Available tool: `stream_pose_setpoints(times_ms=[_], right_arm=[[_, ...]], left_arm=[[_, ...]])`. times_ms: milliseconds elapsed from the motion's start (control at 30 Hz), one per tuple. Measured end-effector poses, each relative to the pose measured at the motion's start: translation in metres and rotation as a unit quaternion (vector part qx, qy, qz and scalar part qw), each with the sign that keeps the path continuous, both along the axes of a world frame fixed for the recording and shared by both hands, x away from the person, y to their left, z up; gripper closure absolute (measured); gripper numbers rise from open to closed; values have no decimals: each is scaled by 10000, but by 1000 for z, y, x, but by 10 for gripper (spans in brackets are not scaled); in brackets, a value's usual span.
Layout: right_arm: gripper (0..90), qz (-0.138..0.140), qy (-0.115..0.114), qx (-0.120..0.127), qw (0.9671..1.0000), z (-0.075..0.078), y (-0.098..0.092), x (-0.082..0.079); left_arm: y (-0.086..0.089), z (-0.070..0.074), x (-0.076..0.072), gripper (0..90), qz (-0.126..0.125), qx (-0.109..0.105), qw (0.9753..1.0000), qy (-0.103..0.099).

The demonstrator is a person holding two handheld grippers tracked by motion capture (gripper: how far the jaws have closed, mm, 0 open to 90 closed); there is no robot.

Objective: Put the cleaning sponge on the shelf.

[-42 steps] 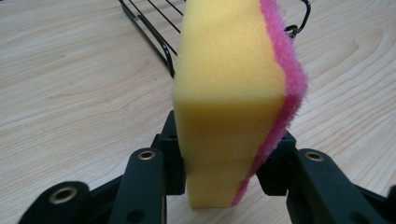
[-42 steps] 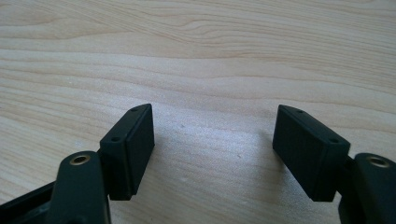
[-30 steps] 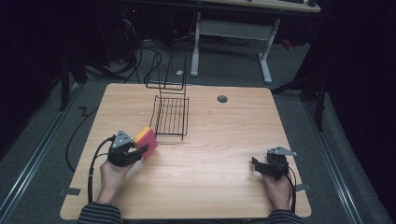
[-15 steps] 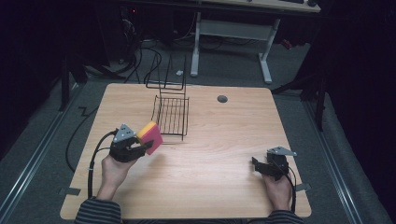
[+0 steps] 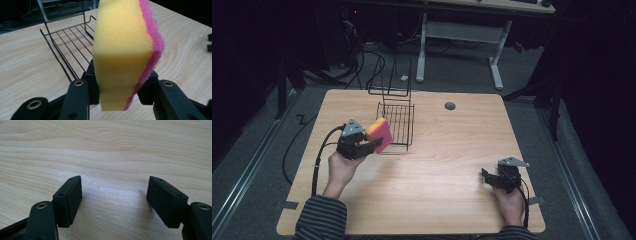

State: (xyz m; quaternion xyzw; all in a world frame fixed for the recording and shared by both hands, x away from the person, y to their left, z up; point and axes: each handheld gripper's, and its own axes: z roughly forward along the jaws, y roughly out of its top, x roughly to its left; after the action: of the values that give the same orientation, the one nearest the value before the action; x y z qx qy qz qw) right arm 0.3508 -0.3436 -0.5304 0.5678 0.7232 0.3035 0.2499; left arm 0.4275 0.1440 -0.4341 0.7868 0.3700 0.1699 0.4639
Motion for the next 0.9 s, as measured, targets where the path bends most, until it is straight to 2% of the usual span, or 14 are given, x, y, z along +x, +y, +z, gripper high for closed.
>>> stream_pose_setpoints(times_ms=[233,533,667,800,900], right_arm=[[289,6,-5,-1,10000,0,0,0],[287,13,4,6,10000,0,0,0],[286,18,3,6,10000,0,0,0],[286,22,9,-1,10000,0,0,0],[286,32,3,-15,10000,0,0,0]], left_arm=[[-9,-2,17,614,35,135,9999,15],[-26,0,41,613,118,295,9994,-161],[-32,-3,49,613,128,226,9995,-153],[-36,-6,58,613,167,298,9993,-134],[-40,-9,64,613,200,269,9994,-103]])
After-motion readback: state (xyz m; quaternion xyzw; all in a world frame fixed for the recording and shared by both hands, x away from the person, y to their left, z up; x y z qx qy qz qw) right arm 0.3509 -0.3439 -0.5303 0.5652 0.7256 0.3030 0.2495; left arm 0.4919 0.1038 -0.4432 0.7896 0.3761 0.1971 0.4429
